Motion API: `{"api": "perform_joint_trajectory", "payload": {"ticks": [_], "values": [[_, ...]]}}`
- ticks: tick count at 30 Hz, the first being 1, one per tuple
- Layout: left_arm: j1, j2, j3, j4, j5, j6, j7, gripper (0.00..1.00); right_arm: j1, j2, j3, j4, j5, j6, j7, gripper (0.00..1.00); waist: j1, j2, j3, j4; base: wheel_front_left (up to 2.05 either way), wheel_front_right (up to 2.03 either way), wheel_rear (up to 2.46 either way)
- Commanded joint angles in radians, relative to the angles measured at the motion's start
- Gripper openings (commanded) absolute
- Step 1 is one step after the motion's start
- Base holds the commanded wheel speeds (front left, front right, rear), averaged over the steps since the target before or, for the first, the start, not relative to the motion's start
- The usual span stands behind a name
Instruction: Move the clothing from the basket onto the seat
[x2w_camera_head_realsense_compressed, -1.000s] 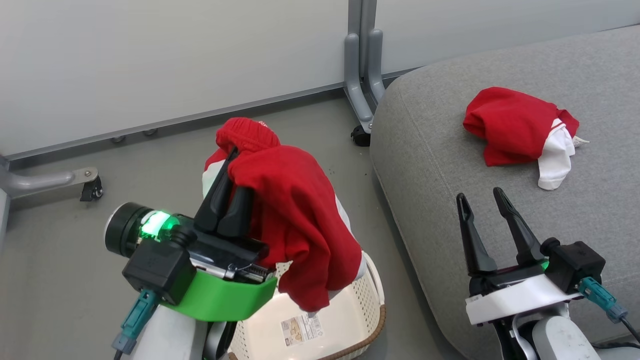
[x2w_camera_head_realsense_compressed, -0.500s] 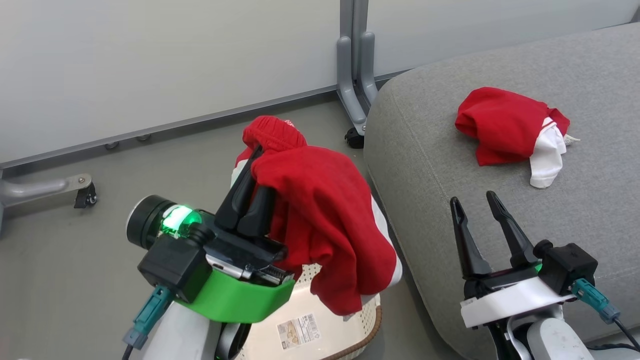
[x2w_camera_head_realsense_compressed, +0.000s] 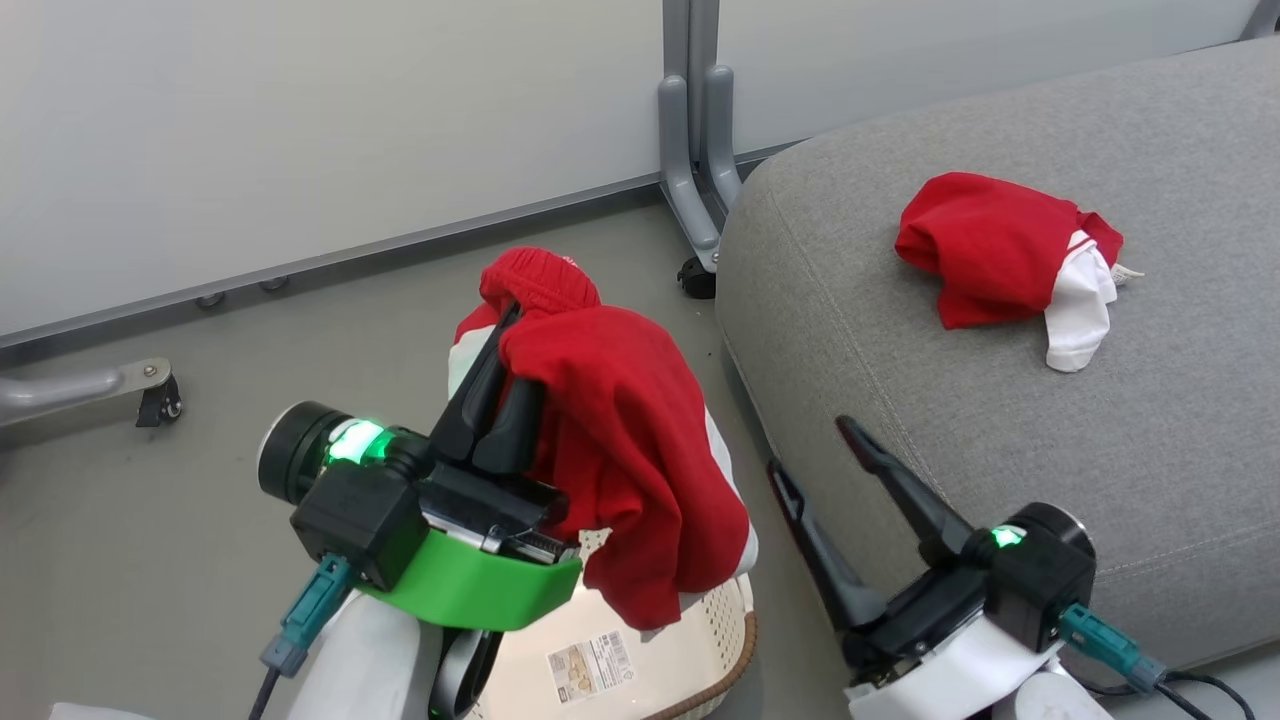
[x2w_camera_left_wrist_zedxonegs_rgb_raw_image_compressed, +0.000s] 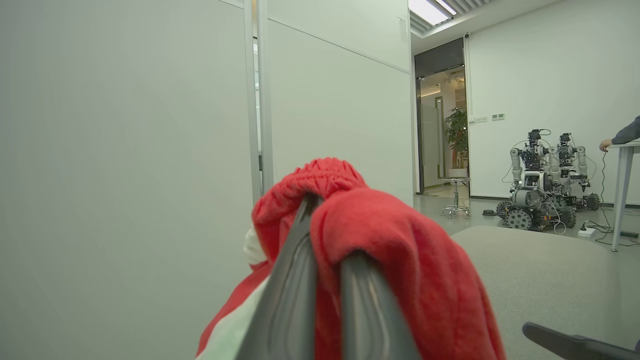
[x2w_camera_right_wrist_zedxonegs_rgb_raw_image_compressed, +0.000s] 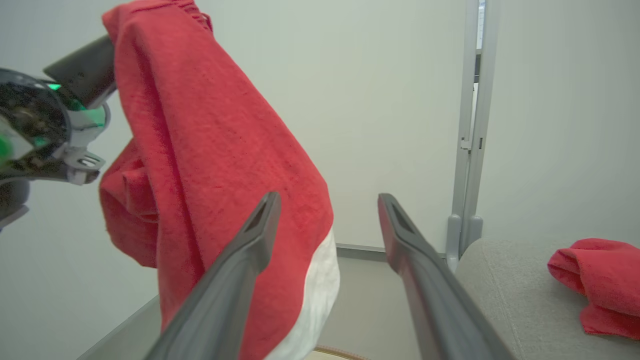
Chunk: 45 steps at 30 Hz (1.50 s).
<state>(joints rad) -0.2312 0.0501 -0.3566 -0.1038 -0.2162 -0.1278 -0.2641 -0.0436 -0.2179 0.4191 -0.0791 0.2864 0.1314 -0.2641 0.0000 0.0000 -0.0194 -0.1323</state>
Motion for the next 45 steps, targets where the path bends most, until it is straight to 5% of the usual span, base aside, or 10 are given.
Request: {"api": "perform_joint_trajectory", "payload": {"ticks": [1,12,27,45], "values": [[0.001,0.001,0.004,0.002,0.004,-0.004,0.000,0.00,-0.017,-0.019,0.044,-0.018,0.015,-0.002,0.000,1.00,0.0000,0.0000,0.000,0.000,0.00,0.00,0.00],[-0.009,0.001,-0.003,0.027,0.013,-0.004,0.000,0.00,-0.087,-0.071,0.239,-0.020,-0.015,-0.002,0.000,1.00,0.0000,0.0000,0.010,0.008,0.00,0.00,0.00],[-0.044,0.001,-0.060,0.030,-0.022,0.010,0.000,0.00,-0.174,0.029,0.234,0.202,-0.107,-0.002,0.000,1.00,0.0000,0.0000,0.021,0.032,0.00,0.00,0.00],[-0.045,0.001,-0.158,0.059,-0.050,0.002,0.000,0.00,-0.244,0.116,0.182,0.326,-0.203,-0.002,0.000,1.00,0.0000,0.0000,0.015,0.061,0.00,0.00,0.00]]}}
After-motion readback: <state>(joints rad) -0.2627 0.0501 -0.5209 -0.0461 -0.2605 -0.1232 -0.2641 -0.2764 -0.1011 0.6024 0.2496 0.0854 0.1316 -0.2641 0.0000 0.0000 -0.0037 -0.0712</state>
